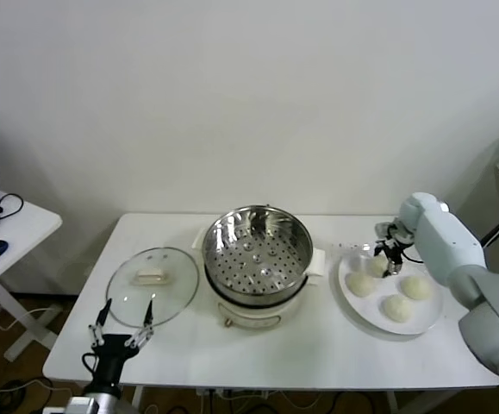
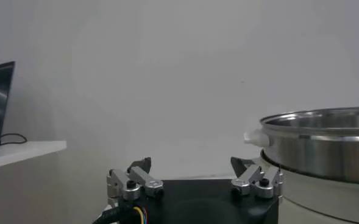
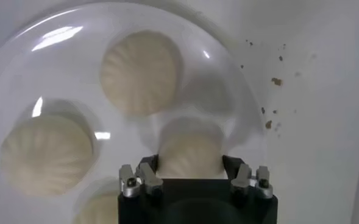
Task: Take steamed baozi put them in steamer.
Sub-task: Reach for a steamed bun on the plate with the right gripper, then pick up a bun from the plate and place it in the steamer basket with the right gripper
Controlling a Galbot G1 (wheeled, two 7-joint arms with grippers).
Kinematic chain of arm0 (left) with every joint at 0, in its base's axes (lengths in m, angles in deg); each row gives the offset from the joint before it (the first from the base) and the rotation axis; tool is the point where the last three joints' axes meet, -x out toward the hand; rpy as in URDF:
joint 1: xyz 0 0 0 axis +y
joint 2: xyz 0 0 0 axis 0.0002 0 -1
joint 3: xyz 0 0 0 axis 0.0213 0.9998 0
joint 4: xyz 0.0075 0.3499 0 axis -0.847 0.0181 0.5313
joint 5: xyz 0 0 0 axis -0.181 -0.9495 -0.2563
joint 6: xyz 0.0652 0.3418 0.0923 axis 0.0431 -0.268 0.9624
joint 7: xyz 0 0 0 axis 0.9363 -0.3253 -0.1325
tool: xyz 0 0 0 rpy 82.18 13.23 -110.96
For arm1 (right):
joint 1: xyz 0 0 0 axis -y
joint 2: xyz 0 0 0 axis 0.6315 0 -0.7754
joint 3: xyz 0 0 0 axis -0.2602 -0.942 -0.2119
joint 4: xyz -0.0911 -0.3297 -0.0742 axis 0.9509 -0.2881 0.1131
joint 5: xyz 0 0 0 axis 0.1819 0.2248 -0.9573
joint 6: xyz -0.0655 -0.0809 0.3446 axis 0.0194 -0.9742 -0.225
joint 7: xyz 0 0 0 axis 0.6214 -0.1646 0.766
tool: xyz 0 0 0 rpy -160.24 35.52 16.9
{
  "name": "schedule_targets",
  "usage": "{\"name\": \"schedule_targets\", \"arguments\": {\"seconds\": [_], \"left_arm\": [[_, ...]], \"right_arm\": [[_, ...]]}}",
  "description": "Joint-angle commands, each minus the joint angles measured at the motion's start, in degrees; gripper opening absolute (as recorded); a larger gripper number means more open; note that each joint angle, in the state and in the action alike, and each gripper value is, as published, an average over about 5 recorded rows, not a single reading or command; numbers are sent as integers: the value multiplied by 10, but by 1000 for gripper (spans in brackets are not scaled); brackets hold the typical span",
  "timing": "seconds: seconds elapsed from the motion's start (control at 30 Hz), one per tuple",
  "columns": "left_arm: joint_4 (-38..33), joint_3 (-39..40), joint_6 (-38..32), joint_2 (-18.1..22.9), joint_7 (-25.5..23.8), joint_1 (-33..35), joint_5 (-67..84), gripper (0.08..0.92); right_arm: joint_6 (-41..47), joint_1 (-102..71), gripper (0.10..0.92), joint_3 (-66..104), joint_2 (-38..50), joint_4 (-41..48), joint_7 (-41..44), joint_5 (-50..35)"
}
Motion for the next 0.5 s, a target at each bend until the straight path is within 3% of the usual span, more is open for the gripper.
{"name": "schedule_targets", "arguments": {"seconds": [0.03, 0.23, 0.5], "left_arm": [[-3, -1, 0, 1, 1, 1, 0, 823], [-4, -2, 2, 2, 0, 1, -1, 823], [-8, 2, 6, 0, -1, 2, -5, 823]], "right_arm": [[-14, 21, 704, -24, 12, -41, 12, -17], [-17, 75, 704, -132, 58, -169, 34, -109], [-34, 197, 706, -275, 85, -373, 57, -156]]}}
